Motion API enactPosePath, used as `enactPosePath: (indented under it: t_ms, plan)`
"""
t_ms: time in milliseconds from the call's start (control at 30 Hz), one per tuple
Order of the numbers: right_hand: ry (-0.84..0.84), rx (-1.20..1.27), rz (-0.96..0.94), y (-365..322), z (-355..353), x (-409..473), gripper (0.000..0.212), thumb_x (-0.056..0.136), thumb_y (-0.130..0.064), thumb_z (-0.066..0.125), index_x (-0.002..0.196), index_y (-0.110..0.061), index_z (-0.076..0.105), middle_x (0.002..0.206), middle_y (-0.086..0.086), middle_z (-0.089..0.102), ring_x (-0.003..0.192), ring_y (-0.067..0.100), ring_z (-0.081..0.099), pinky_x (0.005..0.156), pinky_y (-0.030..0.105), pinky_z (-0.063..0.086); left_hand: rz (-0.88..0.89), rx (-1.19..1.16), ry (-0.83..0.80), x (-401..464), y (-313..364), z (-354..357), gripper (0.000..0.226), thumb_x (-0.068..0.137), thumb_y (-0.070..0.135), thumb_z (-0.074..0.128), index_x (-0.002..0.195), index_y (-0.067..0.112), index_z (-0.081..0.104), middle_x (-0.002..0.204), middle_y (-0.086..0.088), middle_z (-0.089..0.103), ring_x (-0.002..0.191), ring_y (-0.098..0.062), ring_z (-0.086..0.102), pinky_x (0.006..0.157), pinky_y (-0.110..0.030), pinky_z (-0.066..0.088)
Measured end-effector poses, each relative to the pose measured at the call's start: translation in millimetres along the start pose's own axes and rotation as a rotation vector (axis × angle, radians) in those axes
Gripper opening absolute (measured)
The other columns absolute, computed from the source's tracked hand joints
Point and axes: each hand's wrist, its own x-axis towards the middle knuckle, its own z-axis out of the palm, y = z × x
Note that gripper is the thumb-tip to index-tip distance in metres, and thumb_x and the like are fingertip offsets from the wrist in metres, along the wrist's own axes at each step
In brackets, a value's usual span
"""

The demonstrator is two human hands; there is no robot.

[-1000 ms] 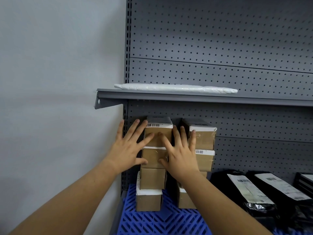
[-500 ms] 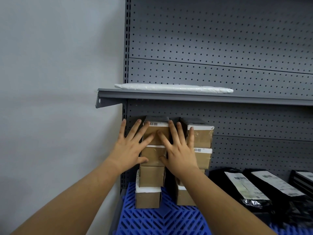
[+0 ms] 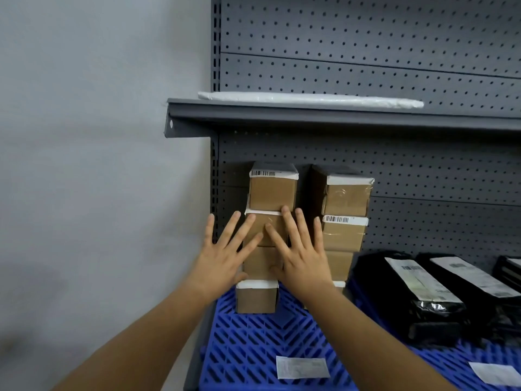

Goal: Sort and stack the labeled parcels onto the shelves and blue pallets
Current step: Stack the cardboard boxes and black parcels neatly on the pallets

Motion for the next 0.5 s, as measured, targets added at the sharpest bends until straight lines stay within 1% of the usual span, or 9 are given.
enactPosePath:
  t_ms: [100,300,500]
  plan:
    - [0.014,-0.002,-0.004,-0.6,5.6,3.3,0.096,0.069,-0.043,0.078,0.15,-0.025,0.029,0.161,0.014,0.001,0.148,0.035,0.002,0.116,0.058,0.004,-0.003,0.027,0.003,1.5,-1.9,5.9,0.109,0.071,0.069,0.066,0.153,0.028,0.008,0.161,-0.012,-0.014,0.147,-0.035,-0.009,0.11,-0.07,-0.004]
    - [0.023,0.002,-0.01,-1.5,8.7,2.3,0.097,0.071,-0.043,0.077,0.152,-0.025,0.025,0.161,0.015,0.0,0.148,0.035,0.001,0.117,0.056,0.006,0.012,0.007,0.036,0.0,-8.2,11.7,0.107,0.069,0.069,0.067,0.153,0.03,0.014,0.162,-0.012,-0.008,0.148,-0.036,-0.003,0.11,-0.071,0.003]
    - [0.033,-0.011,-0.028,-1.9,9.0,4.7,0.097,0.071,-0.045,0.076,0.151,-0.024,0.026,0.161,0.015,0.002,0.148,0.035,0.002,0.117,0.056,0.006,0.035,-0.027,0.061,1.2,-7.5,13.8,0.106,0.069,0.072,0.066,0.153,0.029,0.016,0.162,-0.013,-0.004,0.148,-0.035,0.0,0.111,-0.07,0.001]
